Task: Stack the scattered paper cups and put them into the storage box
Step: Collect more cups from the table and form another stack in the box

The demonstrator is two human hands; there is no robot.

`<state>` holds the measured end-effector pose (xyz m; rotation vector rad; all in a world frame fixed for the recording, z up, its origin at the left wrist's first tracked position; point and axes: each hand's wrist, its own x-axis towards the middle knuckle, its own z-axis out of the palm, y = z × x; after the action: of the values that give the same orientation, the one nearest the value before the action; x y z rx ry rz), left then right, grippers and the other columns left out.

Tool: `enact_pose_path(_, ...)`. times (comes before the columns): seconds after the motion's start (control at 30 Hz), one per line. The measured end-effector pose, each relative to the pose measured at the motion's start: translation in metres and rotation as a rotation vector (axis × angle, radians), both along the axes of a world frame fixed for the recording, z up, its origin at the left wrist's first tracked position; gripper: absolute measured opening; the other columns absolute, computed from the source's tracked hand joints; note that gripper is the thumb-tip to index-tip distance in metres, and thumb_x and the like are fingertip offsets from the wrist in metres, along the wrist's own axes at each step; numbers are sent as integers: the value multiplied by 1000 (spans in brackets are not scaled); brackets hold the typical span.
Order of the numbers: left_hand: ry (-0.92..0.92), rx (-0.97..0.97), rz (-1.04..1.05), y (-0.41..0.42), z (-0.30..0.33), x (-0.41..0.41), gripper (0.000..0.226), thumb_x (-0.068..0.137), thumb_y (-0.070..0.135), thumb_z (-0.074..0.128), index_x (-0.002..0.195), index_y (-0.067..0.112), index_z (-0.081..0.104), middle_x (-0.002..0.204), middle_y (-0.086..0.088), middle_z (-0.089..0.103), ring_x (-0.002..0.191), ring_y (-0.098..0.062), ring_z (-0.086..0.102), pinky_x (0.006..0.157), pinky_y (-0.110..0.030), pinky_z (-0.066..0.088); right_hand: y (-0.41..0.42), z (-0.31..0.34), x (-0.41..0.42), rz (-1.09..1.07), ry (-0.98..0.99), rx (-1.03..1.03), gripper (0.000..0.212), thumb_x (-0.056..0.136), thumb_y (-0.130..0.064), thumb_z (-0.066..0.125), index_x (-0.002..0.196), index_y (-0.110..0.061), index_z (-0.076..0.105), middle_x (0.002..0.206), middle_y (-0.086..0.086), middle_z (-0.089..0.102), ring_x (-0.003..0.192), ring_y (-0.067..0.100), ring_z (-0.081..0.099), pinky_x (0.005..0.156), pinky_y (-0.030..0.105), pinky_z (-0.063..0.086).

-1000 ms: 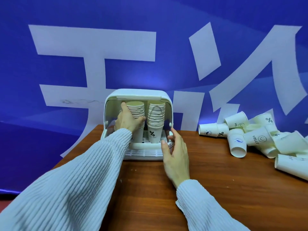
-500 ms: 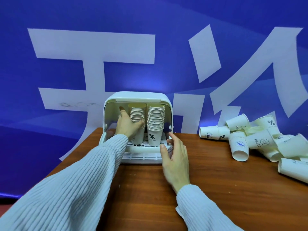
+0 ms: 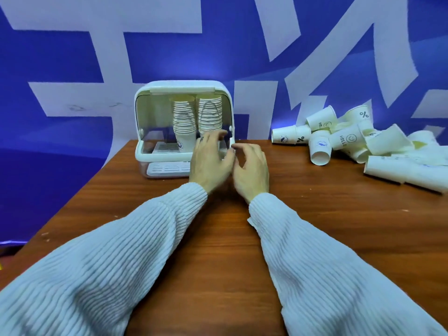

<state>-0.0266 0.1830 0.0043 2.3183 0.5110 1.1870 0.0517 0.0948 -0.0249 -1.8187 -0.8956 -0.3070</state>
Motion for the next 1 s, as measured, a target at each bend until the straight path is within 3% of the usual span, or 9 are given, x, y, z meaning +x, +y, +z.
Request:
enact_pose_path(0.17, -1, -29, -111, -37, -2, 30, 39, 92, 21, 63, 130, 16, 59, 126, -4, 61, 120, -22, 56, 105, -41, 46, -40, 7, 26, -80, 18, -33, 26, 98, -21, 61, 122, -28, 68, 128, -5, 60, 123, 16, 51, 100, 31, 43)
enact_pose_path(0.47, 144, -109, -269, -107, -28, 90, 44, 94, 30, 62, 137, 23, 54, 132, 3, 56, 126, -15, 53, 107, -36, 45, -131, -5, 129, -391, 30, -337, 52, 95, -27, 58, 146, -25, 51, 143, 9, 53, 128, 31, 50, 104, 42, 42)
enact_pose_path(0.63, 202, -123, -310, -116, -40, 101, 47, 97, 31, 63, 142, 27, 50, 134, 7, 55, 123, -8, 54, 103, -31, 47, -122, -9, 168, -482, 100, -302, 55, 97, -36, 58, 151, -28, 46, 149, 13, 43, 129, 37, 50, 101, 44, 45)
enact_pose_path(0.77, 173, -183, -300, -113, -41, 100, 46, 96, 30, 64, 140, 28, 51, 128, 8, 56, 114, -6, 57, 100, -38, 53, -104, -11, 196, -505, 84, -379, 54, 98, -50, 60, 145, -26, 49, 146, 14, 42, 122, 39, 53, 98, 46, 47)
enact_pose_path(0.87, 176, -225, -303, -112, -40, 102, 46, 96, 30, 65, 140, 29, 50, 128, 9, 55, 114, -5, 57, 100, -38, 53, -96, -11, 205, -499, 91, -327, 45, 96, -46, 66, 129, -19, 50, 136, 13, 45, 112, 39, 58, 86, 42, 46)
enact_pose_path(0.93, 165, -240, -309, -110, -40, 104, 46, 96, 30, 65, 140, 30, 50, 129, 9, 55, 110, -2, 57, 95, -29, 53, -96, -8, 203, -507, 100, -275, 40, 94, -38, 65, 122, -17, 48, 131, 12, 47, 107, 39, 60, 78, 39, 42)
enact_pose_path(1.0, 157, -309, -314, -108, -41, 104, 45, 98, 31, 65, 140, 29, 50, 130, 9, 53, 101, 6, 58, 81, -14, 51, -99, -4, 196, -497, 160, -224, 38, 91, -39, 62, 120, -20, 45, 130, 9, 48, 105, 37, 60, 78, 38, 41)
